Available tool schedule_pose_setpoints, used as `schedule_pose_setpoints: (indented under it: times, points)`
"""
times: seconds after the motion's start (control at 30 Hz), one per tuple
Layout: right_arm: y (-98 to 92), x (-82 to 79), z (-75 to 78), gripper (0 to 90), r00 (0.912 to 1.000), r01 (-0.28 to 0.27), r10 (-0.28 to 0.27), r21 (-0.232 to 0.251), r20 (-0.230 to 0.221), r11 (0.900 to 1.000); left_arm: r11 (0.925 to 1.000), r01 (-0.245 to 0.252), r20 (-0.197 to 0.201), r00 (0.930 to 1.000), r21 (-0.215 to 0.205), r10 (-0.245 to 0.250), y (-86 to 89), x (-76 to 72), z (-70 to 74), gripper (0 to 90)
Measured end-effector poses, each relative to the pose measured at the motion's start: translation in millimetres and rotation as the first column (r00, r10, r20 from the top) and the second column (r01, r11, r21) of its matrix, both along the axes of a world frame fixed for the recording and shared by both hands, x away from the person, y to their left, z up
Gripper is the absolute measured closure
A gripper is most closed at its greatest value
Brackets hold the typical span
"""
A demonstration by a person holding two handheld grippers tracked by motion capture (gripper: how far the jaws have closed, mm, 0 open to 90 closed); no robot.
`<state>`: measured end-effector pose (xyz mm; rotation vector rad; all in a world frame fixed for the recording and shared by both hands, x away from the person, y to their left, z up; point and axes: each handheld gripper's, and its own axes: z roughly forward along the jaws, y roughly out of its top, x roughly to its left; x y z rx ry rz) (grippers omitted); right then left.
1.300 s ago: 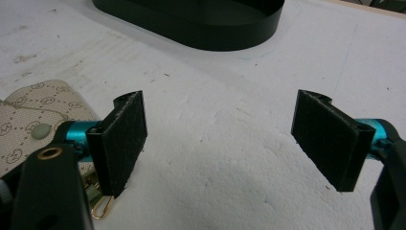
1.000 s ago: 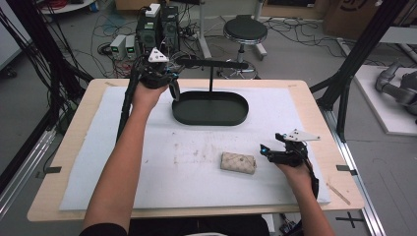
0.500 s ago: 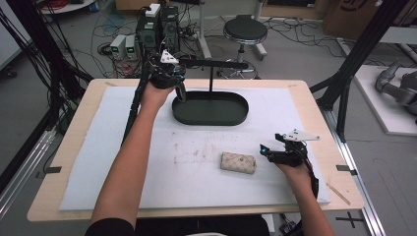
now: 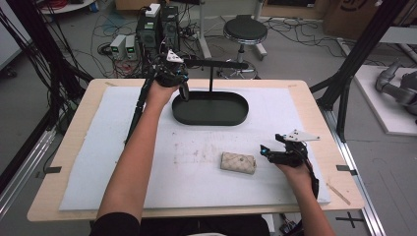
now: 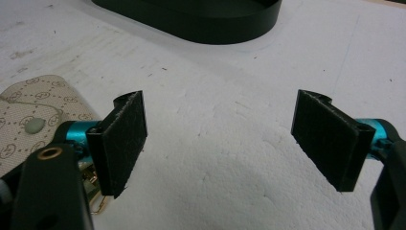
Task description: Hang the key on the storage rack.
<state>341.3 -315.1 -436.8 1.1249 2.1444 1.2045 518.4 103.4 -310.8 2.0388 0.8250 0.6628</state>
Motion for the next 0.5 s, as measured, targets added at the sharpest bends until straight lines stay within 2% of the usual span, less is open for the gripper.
schedule_pose_setpoints:
  times: [0.07, 0.13, 0.23, 0.5]
  points:
    - [-0.1, 0.3, -0.8, 20.3, 1.0, 0.0, 0.0, 0.002, -0.002, 1.0, 1.0, 0.0, -0.007, 1.0, 0.001, 0.0, -0.1, 0.9, -1.1, 86.6]
    - [-0.3, 0.7, -0.9, 20.3, 1.0, 0.0, 0.0, 0.002, -0.001, 1.0, 0.9997, 0.016, -0.02, 0.9997, -0.021, -0.016, 0.5, 1.4, -2.0, 81.6]
    - [-0.2, 0.4, -0.9, 20.3, 1.0, -0.001, 0.001, 0.001, -0.004, 1.0, 0.9991, 0.027, -0.033, 0.999, -0.031, -0.028, 0.9, -0.3, -1.0, 75.4]
    - [0.3, -0.8, -1.0, 20.2, 1.0, -0.004, 0.004, 0.003, -0.003, 1.0, 0.9957, 0.06, -0.056, 0.9964, -0.071, -0.064, 8.9, -15.7, -3.5, 62.5]
